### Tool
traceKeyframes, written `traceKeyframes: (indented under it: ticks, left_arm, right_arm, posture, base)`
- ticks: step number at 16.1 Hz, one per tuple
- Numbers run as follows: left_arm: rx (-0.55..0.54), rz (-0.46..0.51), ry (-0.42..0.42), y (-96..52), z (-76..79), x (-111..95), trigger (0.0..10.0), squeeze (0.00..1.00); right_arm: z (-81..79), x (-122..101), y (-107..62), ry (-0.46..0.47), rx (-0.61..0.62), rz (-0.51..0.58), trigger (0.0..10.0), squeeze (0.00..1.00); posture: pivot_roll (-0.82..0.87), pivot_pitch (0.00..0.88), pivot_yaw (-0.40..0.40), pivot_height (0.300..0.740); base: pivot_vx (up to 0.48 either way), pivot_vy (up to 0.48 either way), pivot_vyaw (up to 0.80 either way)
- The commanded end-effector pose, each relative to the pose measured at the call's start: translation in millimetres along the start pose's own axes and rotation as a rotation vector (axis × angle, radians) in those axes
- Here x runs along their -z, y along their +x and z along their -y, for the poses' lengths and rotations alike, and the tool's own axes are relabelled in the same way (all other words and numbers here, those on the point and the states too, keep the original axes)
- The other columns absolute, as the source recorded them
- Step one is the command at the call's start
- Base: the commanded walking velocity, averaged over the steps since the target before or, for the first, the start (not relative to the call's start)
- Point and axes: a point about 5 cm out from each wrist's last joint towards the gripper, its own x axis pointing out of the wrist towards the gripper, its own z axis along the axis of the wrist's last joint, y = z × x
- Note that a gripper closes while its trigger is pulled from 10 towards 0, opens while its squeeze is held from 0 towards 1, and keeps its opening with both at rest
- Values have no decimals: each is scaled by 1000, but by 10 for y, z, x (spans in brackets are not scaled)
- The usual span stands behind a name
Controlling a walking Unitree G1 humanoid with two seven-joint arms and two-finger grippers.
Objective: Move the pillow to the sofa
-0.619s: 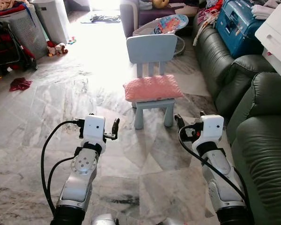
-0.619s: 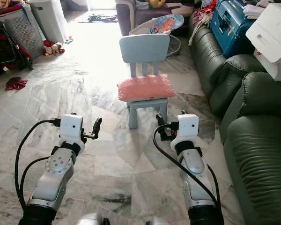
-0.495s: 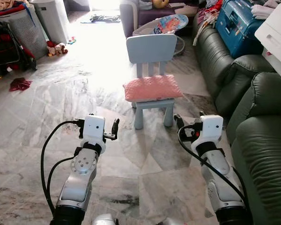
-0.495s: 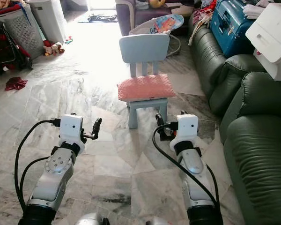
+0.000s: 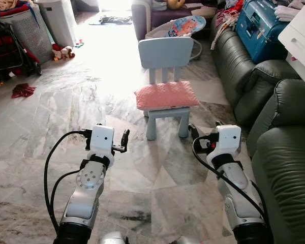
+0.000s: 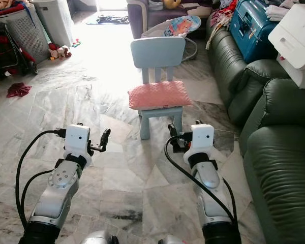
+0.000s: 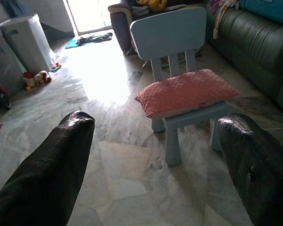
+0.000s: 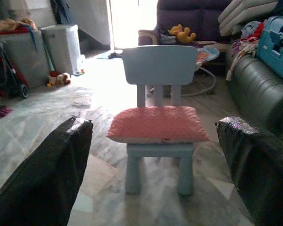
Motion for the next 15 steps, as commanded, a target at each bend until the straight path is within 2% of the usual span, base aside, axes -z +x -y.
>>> traceKeyframes:
  ticks: [1, 3, 6, 10, 13, 15]
  left_arm:
    - [-6, 3, 19, 7, -21, -12, 10000, 0]
    - [-20, 18, 11, -59, -102, 7, 10000, 0]
    - [-50, 36, 12, -99, -170, 3, 10000, 0]
    - [-52, 39, -6, -217, -103, 47, 10000, 0]
    - [-43, 32, -14, -204, -58, 72, 10000, 0]
    - [-58, 30, -23, -176, -75, 64, 10000, 0]
  right_arm:
    - [85, 42, -49, -17, 39, -14, 10000, 0]
    - [165, 88, -135, -20, 58, -32, 10000, 0]
    - [196, 114, -158, -13, 61, -46, 10000, 0]
    - [174, 175, -201, -9, 52, -72, 10000, 0]
    - [131, 174, -168, -16, 27, -70, 10000, 0]
    - [199, 105, -151, -16, 56, -48, 10000, 0]
  posture:
    - [4, 0, 15, 740]
    - [8, 0, 8, 740]
    - [21, 0, -3, 740]
    - [35, 0, -39, 740]
    - [13, 0, -30, 740]
    - [0, 0, -25, 740]
  base:
    - [0, 0, 0]
    - [0, 0, 0]
    - [0, 0, 0]
    - [458, 0, 0]
    - [472, 0, 0]
    - [442, 0, 0]
